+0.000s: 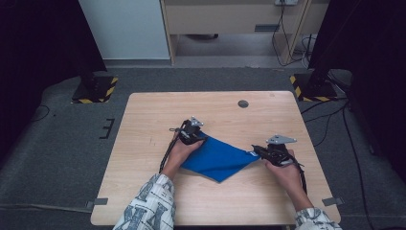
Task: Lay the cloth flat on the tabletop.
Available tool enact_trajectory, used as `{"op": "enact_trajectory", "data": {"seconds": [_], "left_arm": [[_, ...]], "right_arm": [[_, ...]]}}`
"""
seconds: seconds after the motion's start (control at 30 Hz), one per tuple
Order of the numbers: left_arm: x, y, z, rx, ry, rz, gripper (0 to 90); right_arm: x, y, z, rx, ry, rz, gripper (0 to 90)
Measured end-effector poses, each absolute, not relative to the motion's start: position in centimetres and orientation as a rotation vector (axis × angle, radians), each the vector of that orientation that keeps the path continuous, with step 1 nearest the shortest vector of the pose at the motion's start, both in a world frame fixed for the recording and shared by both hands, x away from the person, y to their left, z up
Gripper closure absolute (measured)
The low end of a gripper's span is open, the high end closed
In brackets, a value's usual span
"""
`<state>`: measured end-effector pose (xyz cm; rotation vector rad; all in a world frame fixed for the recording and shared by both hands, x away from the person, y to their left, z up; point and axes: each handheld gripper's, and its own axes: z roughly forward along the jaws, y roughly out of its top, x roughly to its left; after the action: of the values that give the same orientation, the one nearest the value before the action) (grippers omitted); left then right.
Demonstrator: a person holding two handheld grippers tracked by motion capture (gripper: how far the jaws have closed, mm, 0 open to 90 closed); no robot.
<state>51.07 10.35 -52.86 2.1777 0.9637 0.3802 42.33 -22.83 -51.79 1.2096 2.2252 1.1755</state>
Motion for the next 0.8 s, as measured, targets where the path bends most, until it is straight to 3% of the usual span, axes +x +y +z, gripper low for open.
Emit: {"op": "enact_trajectory", "data": {"seconds": [0.23, 0.8], "left_arm": [[50.8, 10.0, -52.5, 2.179, 0.968, 0.393, 86.8], [47.6, 13.3, -48.0, 1.971, 0.982, 0.540, 88.2]], "right_arm": [[42.3, -22.9, -51.6, 1.206, 2.216, 1.181, 86.2], [42.0, -22.9, -49.9, 1.198, 2.149, 1.288, 86.0]]}}
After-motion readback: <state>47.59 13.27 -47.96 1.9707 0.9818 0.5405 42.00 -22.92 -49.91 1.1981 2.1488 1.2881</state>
